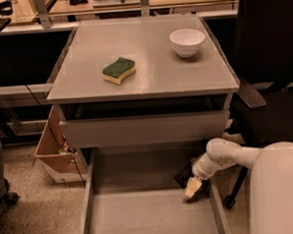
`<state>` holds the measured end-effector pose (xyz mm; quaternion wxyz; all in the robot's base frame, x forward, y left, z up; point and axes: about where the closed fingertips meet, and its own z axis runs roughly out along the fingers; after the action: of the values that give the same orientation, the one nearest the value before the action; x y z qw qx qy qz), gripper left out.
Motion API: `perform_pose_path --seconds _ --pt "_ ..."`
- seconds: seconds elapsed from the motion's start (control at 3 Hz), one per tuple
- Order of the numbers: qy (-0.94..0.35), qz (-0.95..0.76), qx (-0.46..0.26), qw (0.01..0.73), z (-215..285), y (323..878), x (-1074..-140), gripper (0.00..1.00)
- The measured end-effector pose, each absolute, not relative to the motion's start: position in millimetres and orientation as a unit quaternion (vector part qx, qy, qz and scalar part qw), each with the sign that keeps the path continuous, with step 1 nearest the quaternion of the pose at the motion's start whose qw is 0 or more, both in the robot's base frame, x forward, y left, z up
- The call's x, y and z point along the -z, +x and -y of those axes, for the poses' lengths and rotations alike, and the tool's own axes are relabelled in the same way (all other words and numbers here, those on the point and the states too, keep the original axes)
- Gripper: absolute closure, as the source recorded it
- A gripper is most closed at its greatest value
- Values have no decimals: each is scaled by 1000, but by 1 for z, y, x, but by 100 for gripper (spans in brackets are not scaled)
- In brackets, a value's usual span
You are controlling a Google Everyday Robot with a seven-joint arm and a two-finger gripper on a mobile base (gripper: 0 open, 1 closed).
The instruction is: Pick rxbar chocolate from middle drawer and place on counter
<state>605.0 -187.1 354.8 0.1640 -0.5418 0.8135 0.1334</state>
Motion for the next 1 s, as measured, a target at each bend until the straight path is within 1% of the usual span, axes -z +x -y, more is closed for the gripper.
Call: perform_pose_path --seconds 0.33,1.0 --pt "-538 -814 -143 166 179 605 -350 18" --pt "-536 -811 -158 174 171 595 -365 64"
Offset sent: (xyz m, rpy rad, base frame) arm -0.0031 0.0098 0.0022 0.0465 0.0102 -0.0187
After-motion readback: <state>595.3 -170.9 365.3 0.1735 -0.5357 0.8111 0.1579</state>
